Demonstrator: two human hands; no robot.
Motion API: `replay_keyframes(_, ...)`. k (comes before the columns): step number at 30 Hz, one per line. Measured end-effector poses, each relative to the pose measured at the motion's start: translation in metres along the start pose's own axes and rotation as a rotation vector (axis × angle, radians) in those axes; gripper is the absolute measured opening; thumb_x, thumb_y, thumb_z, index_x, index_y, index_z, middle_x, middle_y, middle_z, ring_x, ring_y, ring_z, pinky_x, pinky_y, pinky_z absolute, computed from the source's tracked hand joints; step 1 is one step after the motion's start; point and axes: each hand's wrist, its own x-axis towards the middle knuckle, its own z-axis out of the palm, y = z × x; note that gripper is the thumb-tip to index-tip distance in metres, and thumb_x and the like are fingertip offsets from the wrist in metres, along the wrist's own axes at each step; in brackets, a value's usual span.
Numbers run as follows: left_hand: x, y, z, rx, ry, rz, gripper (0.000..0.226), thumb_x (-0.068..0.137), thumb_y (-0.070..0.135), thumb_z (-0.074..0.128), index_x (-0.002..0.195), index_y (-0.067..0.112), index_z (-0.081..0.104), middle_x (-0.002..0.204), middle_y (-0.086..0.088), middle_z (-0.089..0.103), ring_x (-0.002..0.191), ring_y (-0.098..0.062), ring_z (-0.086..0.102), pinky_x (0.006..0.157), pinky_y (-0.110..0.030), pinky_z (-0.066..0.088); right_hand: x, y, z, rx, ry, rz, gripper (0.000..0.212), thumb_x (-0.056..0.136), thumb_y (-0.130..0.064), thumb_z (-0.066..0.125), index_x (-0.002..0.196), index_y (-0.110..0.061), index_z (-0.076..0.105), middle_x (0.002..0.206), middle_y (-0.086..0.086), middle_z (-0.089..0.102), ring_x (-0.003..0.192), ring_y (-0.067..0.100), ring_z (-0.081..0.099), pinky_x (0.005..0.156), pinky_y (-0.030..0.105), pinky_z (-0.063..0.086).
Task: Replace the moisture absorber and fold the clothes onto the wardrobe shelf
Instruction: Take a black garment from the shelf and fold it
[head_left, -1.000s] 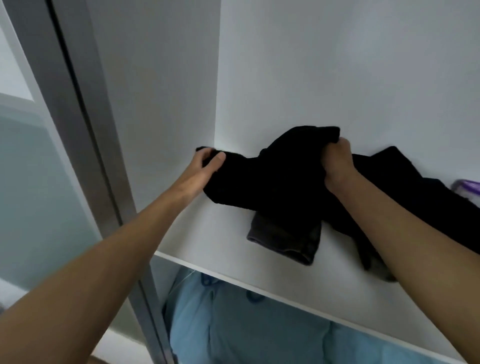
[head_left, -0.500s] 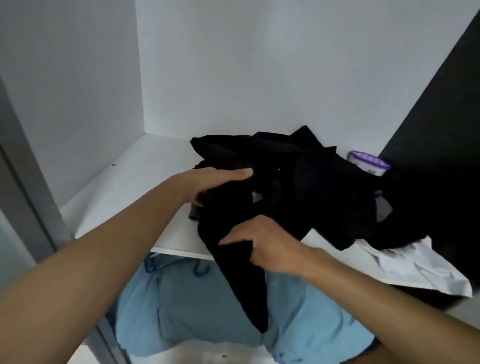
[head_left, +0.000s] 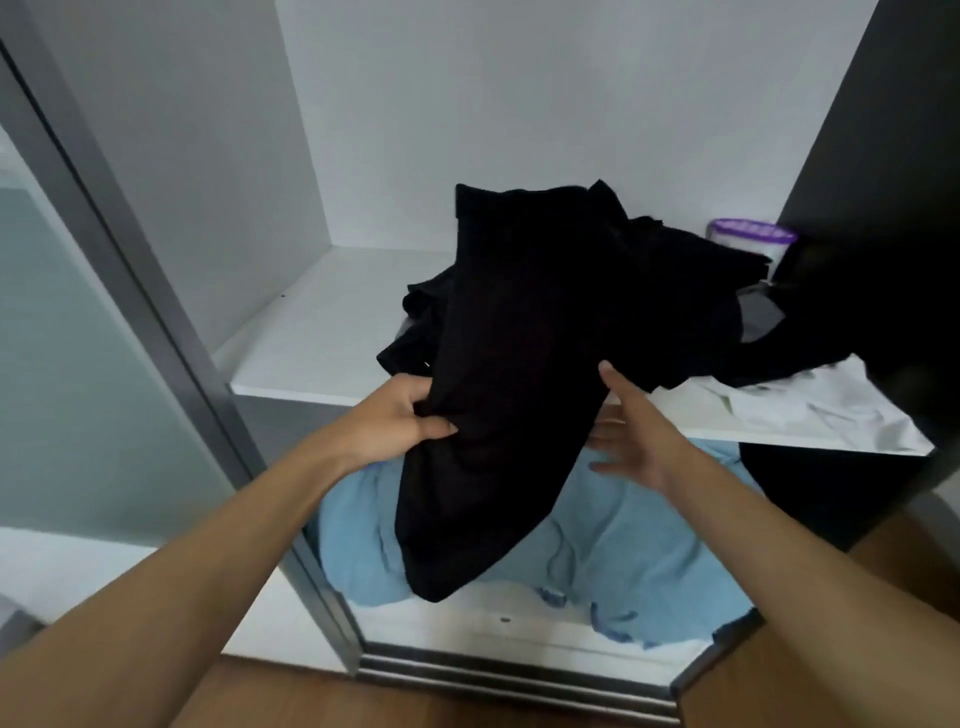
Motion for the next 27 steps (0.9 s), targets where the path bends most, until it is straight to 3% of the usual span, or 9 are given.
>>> replay_keyframes(3, -0.041, 0.0, 0.031, 0.068, -0.041, -0.095, 0.03, 0.088, 0.0, 0.071, 0.089, 0.029, 0.077, 0.093, 0.013, 0.077, 0.094, 0.0, 0.07, 0.081, -0.012, 0.05, -0.011, -0.005, 0.013, 0.409, -0.313, -0.021, 0.063, 0.064, -0.075, 0.075, 0.091, -0.018, 0.071, 0.091, -0.001, 0.064, 0.082, 0.015, 0.065, 0.071, 0.029, 0.05)
replay_keyframes(6, -0.071, -0.005, 0.046, 0.153, -0.073, -0.203, 0.021, 0.086, -0.002, 0.072, 0.104, 0.01, 0.075, 0.097, 0.008, 0.075, 0.091, 0.008, 0.067, 0.082, -0.009, 0.048, -0.028, 0.004, 0.023, 0.463, -0.525, -0.095, 0.076, 0.074, -0.077, 0.066, 0.124, -0.019, 0.071, 0.13, 0.007, 0.067, 0.119, 0.026, 0.064, 0.093, 0.042, 0.056)
replay_keyframes(8, -0.078, -0.007, 0.05, 0.349, -0.113, -0.269, 0.029, 0.089, 0.006, 0.072, 0.117, 0.005, 0.069, 0.098, 0.008, 0.067, 0.082, 0.011, 0.062, 0.072, 0.001, 0.042, -0.039, 0.006, 0.029, 0.455, -0.607, -0.083, 0.077, 0.077, -0.076, 0.062, 0.128, -0.019, 0.067, 0.136, 0.009, 0.063, 0.123, 0.027, 0.062, 0.095, 0.042, 0.055)
replay_keyframes(10, -0.083, -0.007, 0.051, 0.533, -0.147, -0.371, 0.033, 0.094, 0.017, 0.067, 0.125, 0.007, 0.062, 0.101, 0.008, 0.059, 0.081, 0.003, 0.053, 0.068, 0.003, 0.039, -0.049, 0.003, 0.033, 0.431, -0.578, -0.086, 0.066, 0.081, -0.065, 0.066, 0.127, -0.017, 0.069, 0.131, 0.011, 0.066, 0.117, 0.027, 0.065, 0.094, 0.041, 0.055)
replay_keyframes(13, -0.097, -0.026, 0.035, 0.577, -0.132, -0.562, 0.043, 0.098, 0.025, 0.061, 0.139, 0.017, 0.051, 0.129, 0.006, 0.054, 0.109, -0.009, 0.051, 0.093, -0.016, 0.042, -0.059, 0.002, 0.027, 0.359, -0.465, -0.165, 0.045, 0.084, -0.038, 0.067, 0.119, -0.009, 0.07, 0.118, 0.009, 0.07, 0.11, 0.025, 0.067, 0.096, 0.042, 0.055)
replay_keyframes(17, -0.109, -0.045, 0.019, 0.056, 0.154, -0.569, 0.025, 0.099, 0.006, 0.052, 0.116, 0.013, 0.069, 0.116, -0.002, 0.072, 0.12, -0.019, 0.062, 0.089, -0.026, 0.049, -0.083, 0.024, -0.006, 0.242, -0.407, -0.227, 0.026, 0.071, -0.031, 0.071, 0.091, -0.015, 0.078, 0.101, 0.003, 0.074, 0.095, 0.018, 0.071, 0.086, 0.034, 0.06)
replay_keyframes(19, -0.107, -0.041, 0.022, -0.229, 0.188, -0.575, 0.031, 0.097, 0.028, 0.057, 0.123, 0.012, 0.066, 0.124, -0.005, 0.07, 0.127, -0.026, 0.057, 0.093, -0.038, 0.048, -0.1, 0.042, -0.014, -0.018, -0.292, -0.296, 0.025, 0.06, -0.031, 0.074, 0.083, -0.021, 0.079, 0.092, -0.004, 0.077, 0.089, 0.013, 0.073, 0.076, 0.027, 0.059)
replay_keyframes(22, -0.092, -0.018, 0.045, -0.441, -0.104, -0.576, 0.081, 0.079, 0.075, 0.058, 0.134, 0.015, 0.059, 0.132, -0.004, 0.066, 0.125, -0.022, 0.059, 0.1, -0.045, 0.047, -0.123, 0.068, -0.004, -0.74, -0.293, -0.33, 0.031, 0.056, -0.044, 0.069, 0.085, -0.033, 0.066, 0.089, -0.013, 0.07, 0.087, 0.006, 0.066, 0.076, 0.023, 0.052)
replay_keyframes(27, -0.08, 0.019, 0.122, -0.555, -0.313, -0.588, 0.083, 0.066, 0.075, 0.072, 0.125, 0.017, 0.069, 0.129, -0.011, 0.067, 0.119, -0.029, 0.064, 0.097, -0.043, 0.049, -0.164, 0.128, 0.032, -1.417, -0.589, -0.206, 0.027, 0.078, -0.052, 0.064, 0.087, -0.026, 0.065, 0.092, -0.007, 0.066, 0.074, 0.005, 0.056, 0.056, 0.018, 0.039)
